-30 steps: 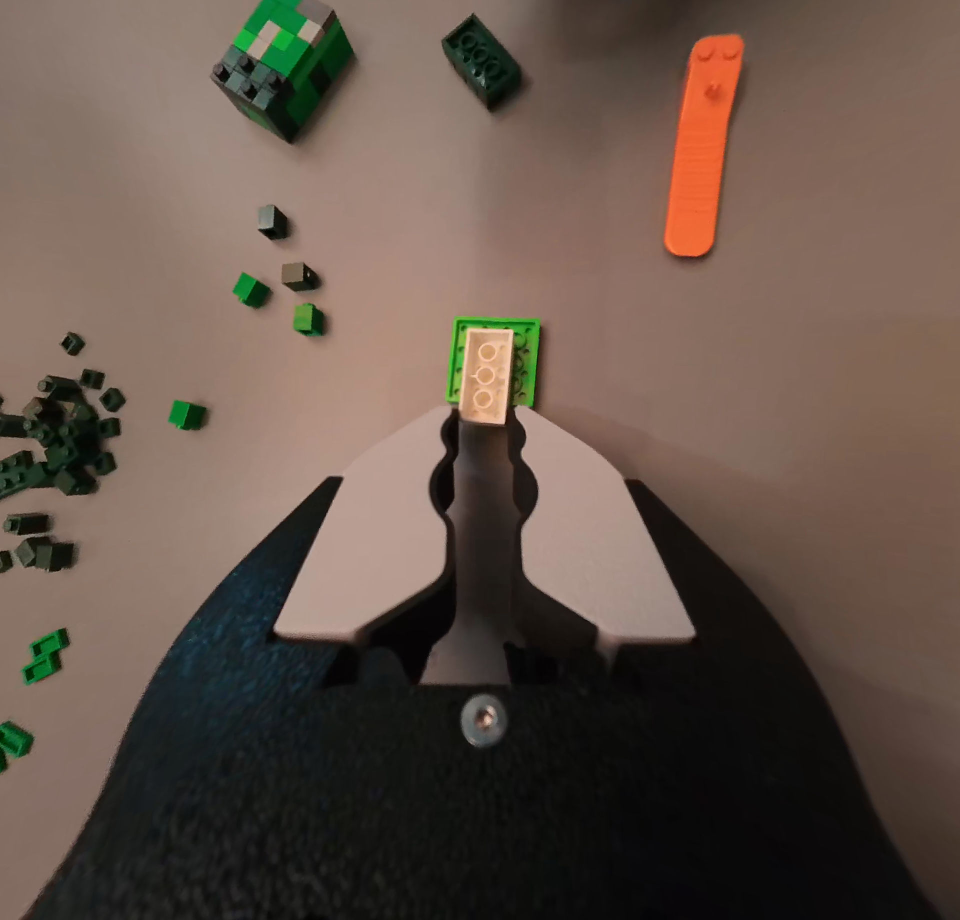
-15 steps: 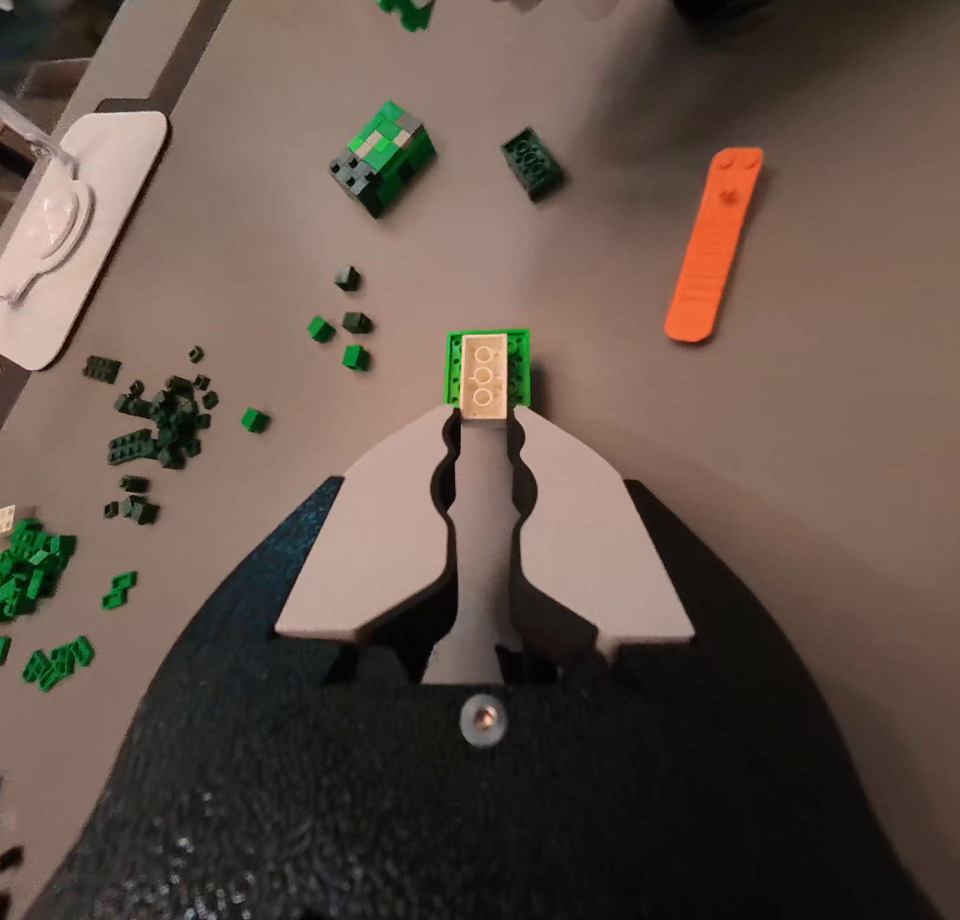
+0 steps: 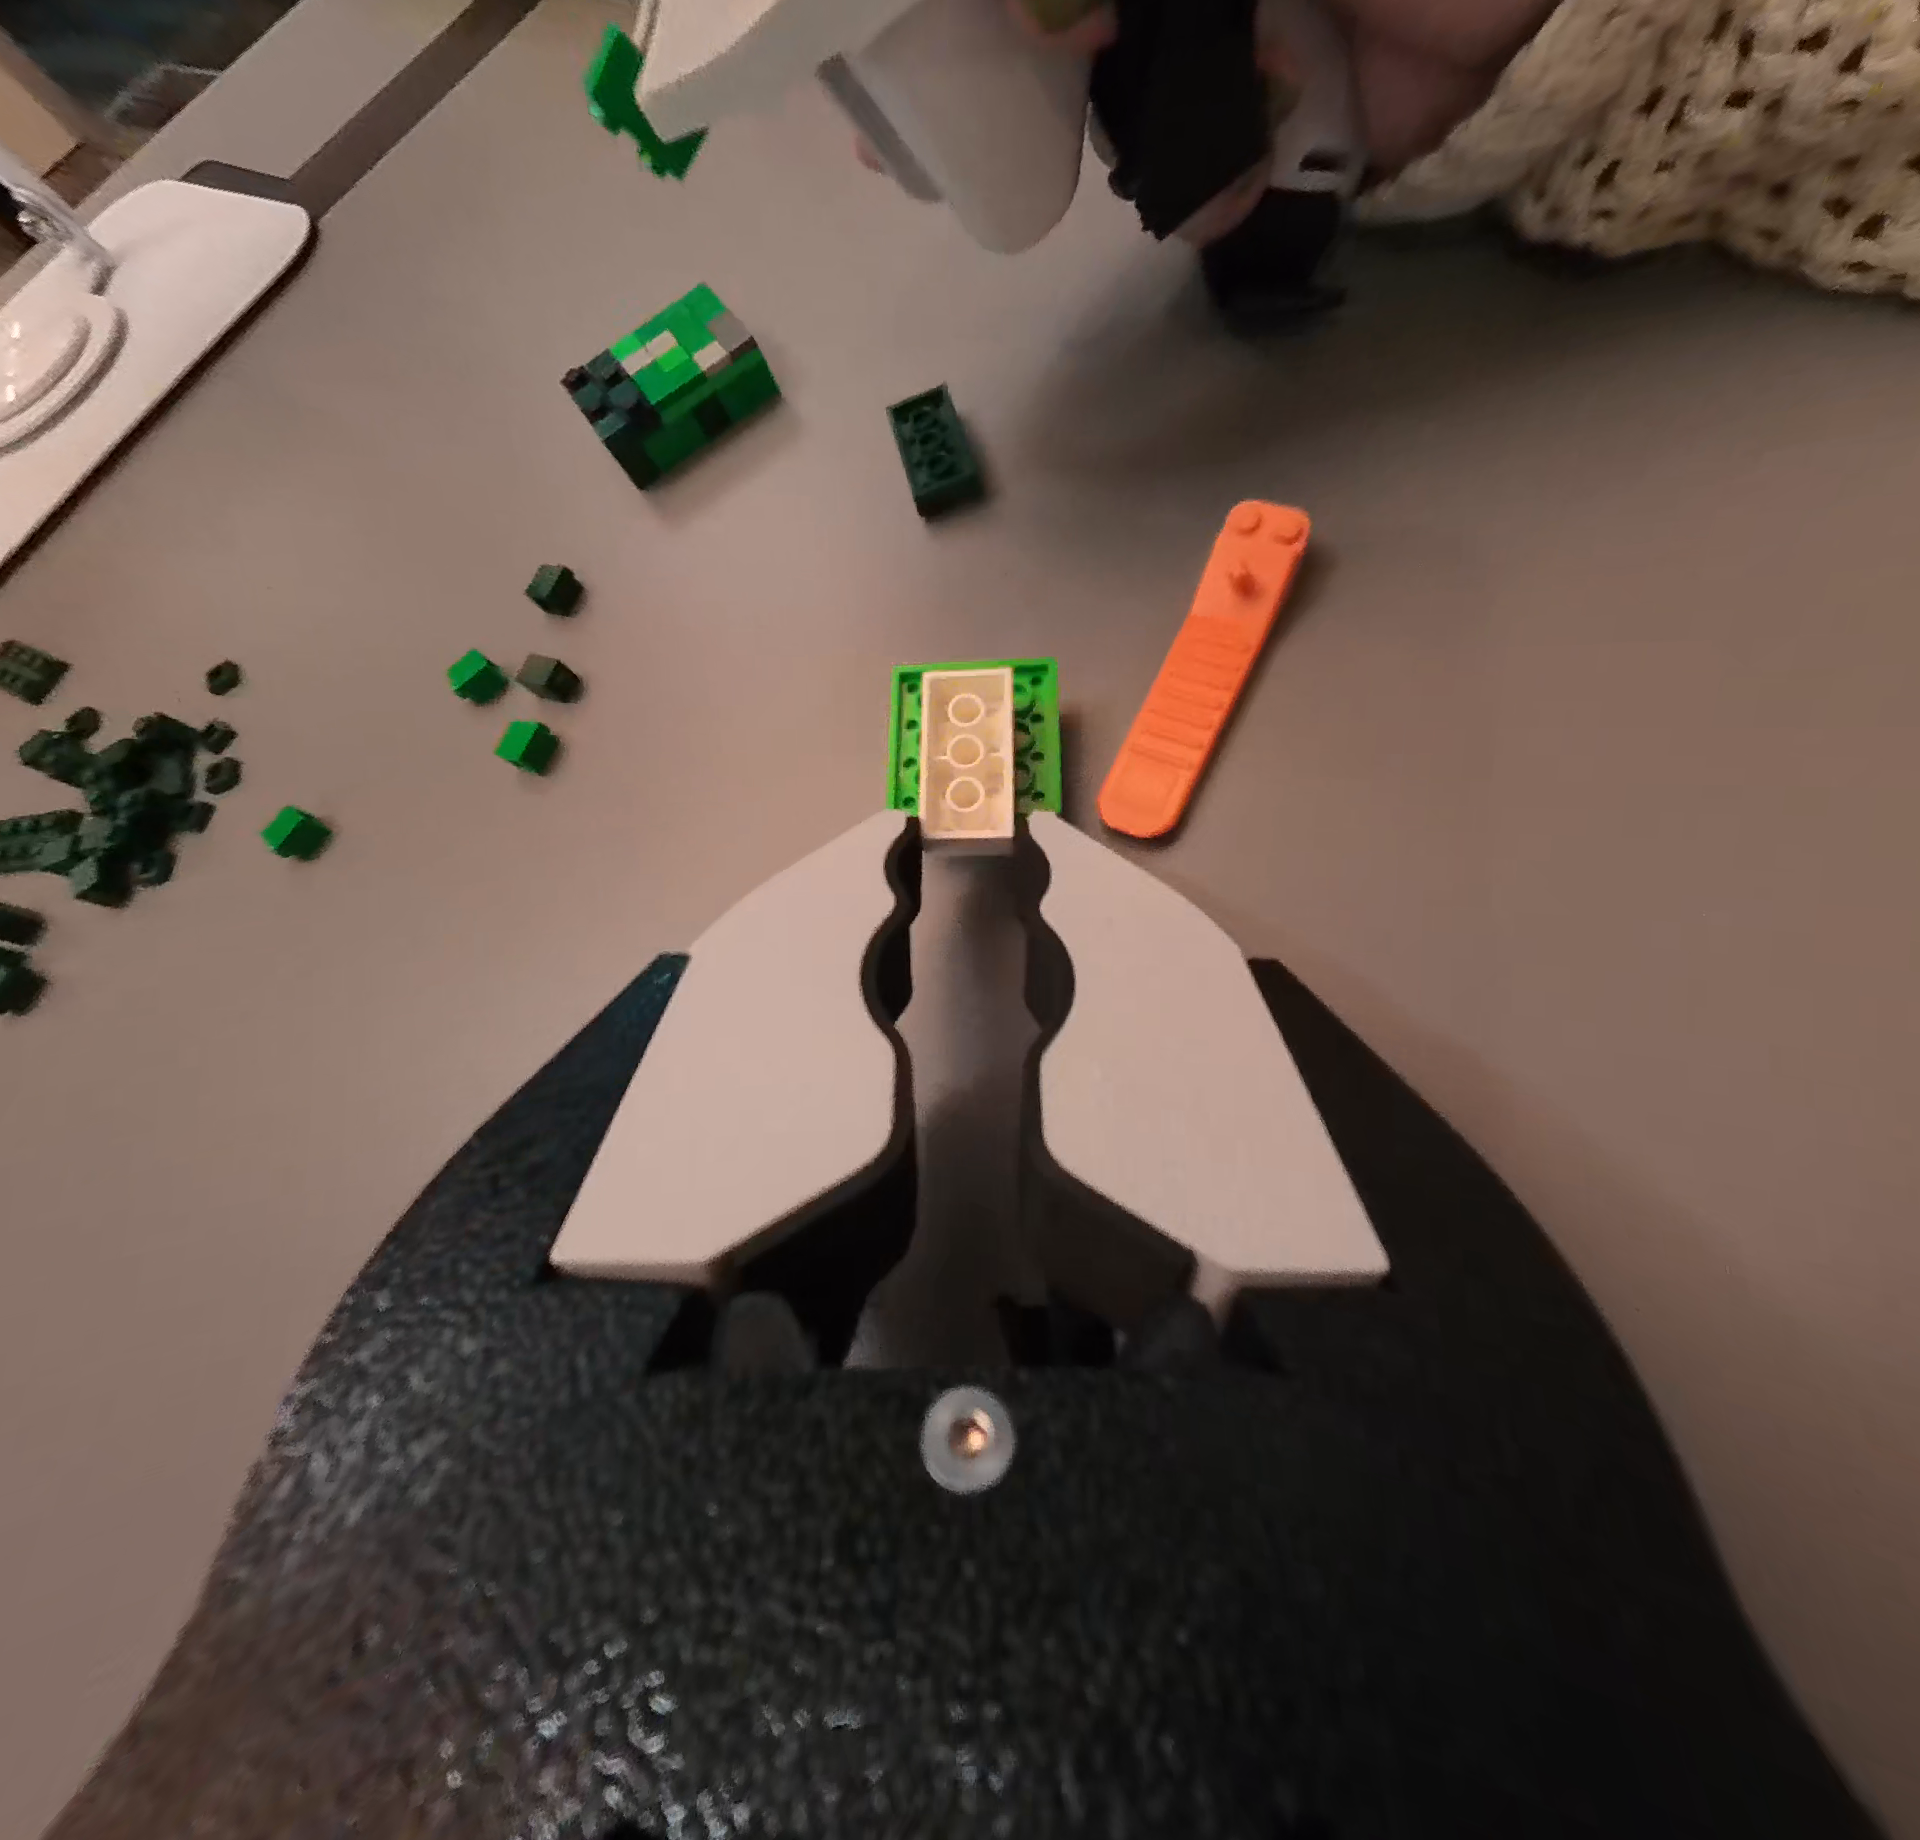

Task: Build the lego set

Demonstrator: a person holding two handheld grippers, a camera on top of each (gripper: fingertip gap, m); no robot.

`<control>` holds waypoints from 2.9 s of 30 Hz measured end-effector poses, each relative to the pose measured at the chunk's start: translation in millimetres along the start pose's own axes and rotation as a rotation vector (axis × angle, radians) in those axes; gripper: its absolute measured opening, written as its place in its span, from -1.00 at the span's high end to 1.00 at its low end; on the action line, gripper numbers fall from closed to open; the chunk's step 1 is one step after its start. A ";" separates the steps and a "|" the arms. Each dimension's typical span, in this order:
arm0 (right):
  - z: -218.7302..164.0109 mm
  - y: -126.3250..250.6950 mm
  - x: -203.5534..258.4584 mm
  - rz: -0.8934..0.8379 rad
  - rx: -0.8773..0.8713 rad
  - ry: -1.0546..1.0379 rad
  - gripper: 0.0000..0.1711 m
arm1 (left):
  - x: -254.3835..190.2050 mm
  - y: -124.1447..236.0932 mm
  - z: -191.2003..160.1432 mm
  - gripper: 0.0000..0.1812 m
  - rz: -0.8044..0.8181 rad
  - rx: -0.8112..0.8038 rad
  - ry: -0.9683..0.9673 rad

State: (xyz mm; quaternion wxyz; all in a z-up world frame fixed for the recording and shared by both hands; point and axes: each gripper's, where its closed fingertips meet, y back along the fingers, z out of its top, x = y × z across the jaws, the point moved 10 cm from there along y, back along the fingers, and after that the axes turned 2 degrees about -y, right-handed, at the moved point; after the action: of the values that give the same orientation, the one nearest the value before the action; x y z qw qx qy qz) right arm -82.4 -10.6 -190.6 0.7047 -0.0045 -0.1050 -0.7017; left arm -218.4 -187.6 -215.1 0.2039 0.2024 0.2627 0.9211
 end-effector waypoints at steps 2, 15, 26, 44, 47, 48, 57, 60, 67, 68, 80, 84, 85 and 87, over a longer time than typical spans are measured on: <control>-0.1 0.7 0.1 -0.006 -0.007 0.001 0.91 | -0.1 -2.3 -0.8 0.80 -0.011 0.010 -0.008; -0.1 1.8 -3.6 -0.004 -0.026 -0.044 0.91 | 1.0 -6.1 1.4 0.80 0.020 -0.013 -0.073; -0.1 0.8 -1.9 -0.001 -0.020 -0.028 0.91 | 0.7 -7.5 1.2 0.80 0.018 0.002 -0.076; -0.4 -0.7 -0.8 0.002 -0.009 -0.023 0.91 | 0.7 -9.6 0.9 0.81 0.005 0.021 -0.077; -0.5 -0.8 -0.9 0.002 -0.008 -0.023 0.91 | 0.8 -9.7 1.0 0.81 0.006 0.021 -0.076; -0.5 -0.8 -0.9 0.002 -0.007 -0.024 0.91 | 0.9 -9.8 1.0 0.81 0.005 0.022 -0.076; -0.6 -0.9 -0.8 0.003 -0.005 -0.024 0.91 | 1.8 -10.2 0.9 0.81 0.001 0.025 -0.067; -0.7 -0.9 -0.6 0.003 -0.004 -0.023 0.91 | 1.9 -10.3 0.9 0.81 0.001 0.026 -0.065; -0.8 -1.0 -0.5 0.003 -0.002 -0.023 0.91 | 2.2 -10.6 0.9 0.81 0.001 0.026 -0.064; -0.8 -1.0 -0.6 0.004 -0.002 -0.023 0.91 | 2.3 -10.6 0.9 0.80 0.001 0.026 -0.064; -0.8 -1.1 -1.4 0.004 -0.003 -0.030 0.91 | 8.4 -1.9 1.5 0.81 0.020 -0.064 0.004; -0.7 -1.1 -1.8 0.003 -0.004 -0.032 0.91 | 1.7 0.8 2.2 0.81 -0.039 -0.066 0.016; -0.7 -1.1 -1.8 0.002 -0.005 -0.032 0.91 | -1.3 1.2 3.0 0.81 -0.049 -0.062 0.014; -0.6 -1.1 -2.1 0.000 -0.005 -0.034 0.91 | -6.7 1.7 5.4 0.81 -0.053 -0.054 0.014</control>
State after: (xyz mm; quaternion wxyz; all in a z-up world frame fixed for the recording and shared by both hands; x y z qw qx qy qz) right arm -83.4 -8.7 -191.7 0.7026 -0.0183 -0.1152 -0.7019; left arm -210.6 -190.0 -211.8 0.2319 0.1832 0.2446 0.9235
